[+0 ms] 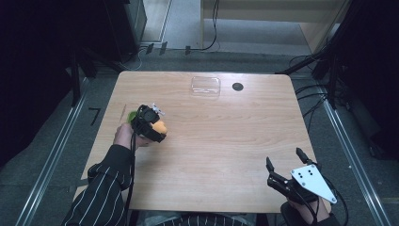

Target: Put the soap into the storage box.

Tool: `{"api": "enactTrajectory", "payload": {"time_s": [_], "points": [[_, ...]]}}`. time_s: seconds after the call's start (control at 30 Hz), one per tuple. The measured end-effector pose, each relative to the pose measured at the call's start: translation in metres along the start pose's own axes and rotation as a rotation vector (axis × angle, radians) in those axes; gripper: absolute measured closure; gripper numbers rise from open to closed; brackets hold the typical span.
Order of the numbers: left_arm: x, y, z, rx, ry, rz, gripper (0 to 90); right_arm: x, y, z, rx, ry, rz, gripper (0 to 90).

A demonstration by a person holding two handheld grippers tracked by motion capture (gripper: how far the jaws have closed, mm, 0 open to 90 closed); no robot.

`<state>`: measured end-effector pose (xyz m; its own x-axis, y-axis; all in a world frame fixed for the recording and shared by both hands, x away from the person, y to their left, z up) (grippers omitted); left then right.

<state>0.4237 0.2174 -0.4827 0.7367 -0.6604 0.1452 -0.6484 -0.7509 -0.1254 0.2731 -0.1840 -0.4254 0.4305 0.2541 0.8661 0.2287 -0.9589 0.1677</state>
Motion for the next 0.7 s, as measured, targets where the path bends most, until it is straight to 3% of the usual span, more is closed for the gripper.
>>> {"api": "enactTrajectory", "payload": {"time_s": [0.7], "points": [[-0.011,-0.043,-0.007,0.023,0.050,-0.123,27.9,0.002,-0.002,0.003,0.008,0.002,-0.001,13.3]]}}
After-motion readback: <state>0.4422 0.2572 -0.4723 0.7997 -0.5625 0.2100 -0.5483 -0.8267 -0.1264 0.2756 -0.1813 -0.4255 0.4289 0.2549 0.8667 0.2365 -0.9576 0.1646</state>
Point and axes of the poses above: each handheld gripper's, and its own axes: z roughly forward along the jaws, x roughly out of its top, y roughly to its right, the point moved 8 cm from there along z, roughly forward along the jaws, and after that the axes turned 14 degrees about -y, right-handed, at the moved point
